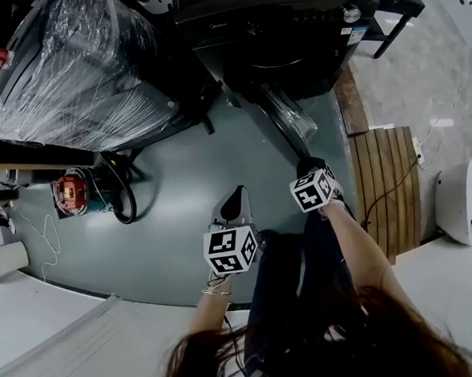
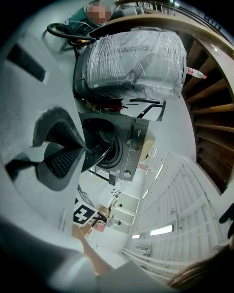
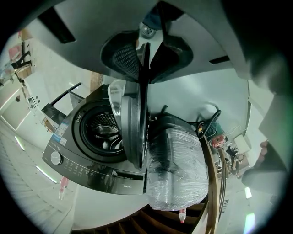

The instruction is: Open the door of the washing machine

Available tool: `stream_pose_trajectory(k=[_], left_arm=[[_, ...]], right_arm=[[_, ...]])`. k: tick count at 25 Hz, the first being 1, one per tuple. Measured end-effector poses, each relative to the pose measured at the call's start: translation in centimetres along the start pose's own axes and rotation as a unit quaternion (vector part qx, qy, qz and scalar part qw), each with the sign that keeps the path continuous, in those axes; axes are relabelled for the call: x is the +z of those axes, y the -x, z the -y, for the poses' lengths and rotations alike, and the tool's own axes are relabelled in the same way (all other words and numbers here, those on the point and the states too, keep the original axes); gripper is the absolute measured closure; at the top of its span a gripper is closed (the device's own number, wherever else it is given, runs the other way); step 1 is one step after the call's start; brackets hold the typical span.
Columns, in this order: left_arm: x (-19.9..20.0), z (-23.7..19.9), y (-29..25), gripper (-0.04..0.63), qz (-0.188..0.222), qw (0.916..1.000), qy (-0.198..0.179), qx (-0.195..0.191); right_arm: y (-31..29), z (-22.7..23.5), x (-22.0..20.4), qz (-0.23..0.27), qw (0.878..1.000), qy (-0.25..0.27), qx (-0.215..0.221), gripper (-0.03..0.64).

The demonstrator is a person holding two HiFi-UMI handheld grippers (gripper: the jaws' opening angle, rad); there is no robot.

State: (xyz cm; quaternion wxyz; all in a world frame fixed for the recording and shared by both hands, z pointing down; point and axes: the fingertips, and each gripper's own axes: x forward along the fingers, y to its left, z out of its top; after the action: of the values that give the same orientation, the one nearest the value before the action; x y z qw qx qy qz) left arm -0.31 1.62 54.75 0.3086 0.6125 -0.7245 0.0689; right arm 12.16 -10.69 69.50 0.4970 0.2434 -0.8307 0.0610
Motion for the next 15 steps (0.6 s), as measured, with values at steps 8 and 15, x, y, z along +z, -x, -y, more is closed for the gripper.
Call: stream_pose_trajectory(k=[8,15], left_arm=[[-2.1,-2.1,3.0,0.583,-0.006,0.9999,-0.003,-0.015],[-2.9,-3.3,4.3,0.583,-0.001,0.9999,0.013,0.003]], right_arm=[[0.2,-4.3,0.5,0.004,1.000,-0.026,-0.008,0.560],[0.2,-7.6,1.2,0.014,0.999,-0.044,0.002,0.557]])
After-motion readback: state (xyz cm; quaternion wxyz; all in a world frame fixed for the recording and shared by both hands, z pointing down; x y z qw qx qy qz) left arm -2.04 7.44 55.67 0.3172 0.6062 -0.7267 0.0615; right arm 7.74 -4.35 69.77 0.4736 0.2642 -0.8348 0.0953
